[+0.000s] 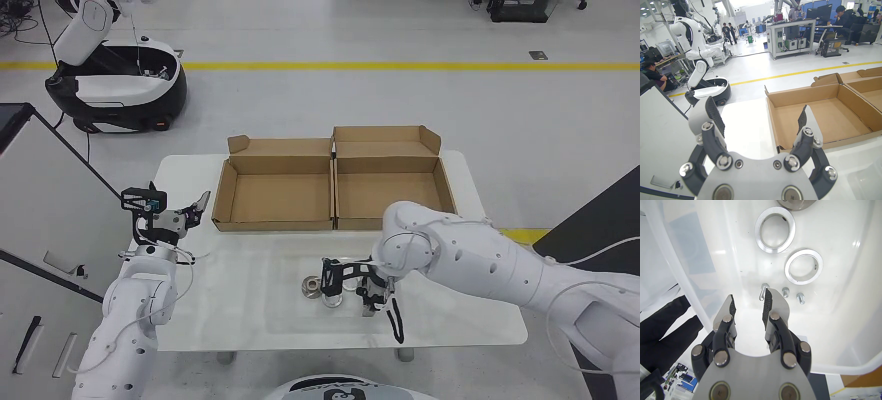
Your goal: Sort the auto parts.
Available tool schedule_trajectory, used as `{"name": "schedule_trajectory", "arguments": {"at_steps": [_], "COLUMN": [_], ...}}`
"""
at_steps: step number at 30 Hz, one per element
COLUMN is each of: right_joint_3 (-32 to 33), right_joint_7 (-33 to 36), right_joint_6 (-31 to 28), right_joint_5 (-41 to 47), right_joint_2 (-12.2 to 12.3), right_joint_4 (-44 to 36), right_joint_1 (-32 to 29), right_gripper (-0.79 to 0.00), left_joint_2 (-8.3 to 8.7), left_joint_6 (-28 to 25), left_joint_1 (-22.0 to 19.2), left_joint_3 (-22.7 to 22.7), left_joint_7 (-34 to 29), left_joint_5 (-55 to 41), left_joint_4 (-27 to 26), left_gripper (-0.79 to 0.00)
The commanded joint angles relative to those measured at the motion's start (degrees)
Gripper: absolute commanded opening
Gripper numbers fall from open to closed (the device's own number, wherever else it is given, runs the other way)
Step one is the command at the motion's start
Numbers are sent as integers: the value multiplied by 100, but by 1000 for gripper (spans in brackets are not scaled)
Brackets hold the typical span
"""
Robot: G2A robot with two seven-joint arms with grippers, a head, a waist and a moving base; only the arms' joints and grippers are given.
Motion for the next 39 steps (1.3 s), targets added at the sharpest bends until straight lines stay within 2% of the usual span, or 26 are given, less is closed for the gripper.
{"name": "schedule_trajectory", "arguments": {"at_steps": [1,20,35,39], "right_joint_3": [19,209,129,95], "right_joint_7": [13,-58,-20,-15], "right_joint_6": [12,0,-132,-128], "right_joint_5": [-24,-283,-281,-270], "right_joint_2": [10,45,-104,-137], "right_joint_4": [-11,-44,211,224], "right_joint_1": [-16,-181,-189,-171], "right_gripper": [-422,-416,-428,-453], "left_joint_2": [0,0,0,0], "left_joint_6": [0,0,0,0], "left_joint_1": [0,0,0,0], "left_joint_3": [0,0,0,0], "left_joint_7": [0,0,0,0], "left_joint_5": [0,0,0,0], "left_joint_4": [0,0,0,0], "left_gripper": [0,0,0,0]}}
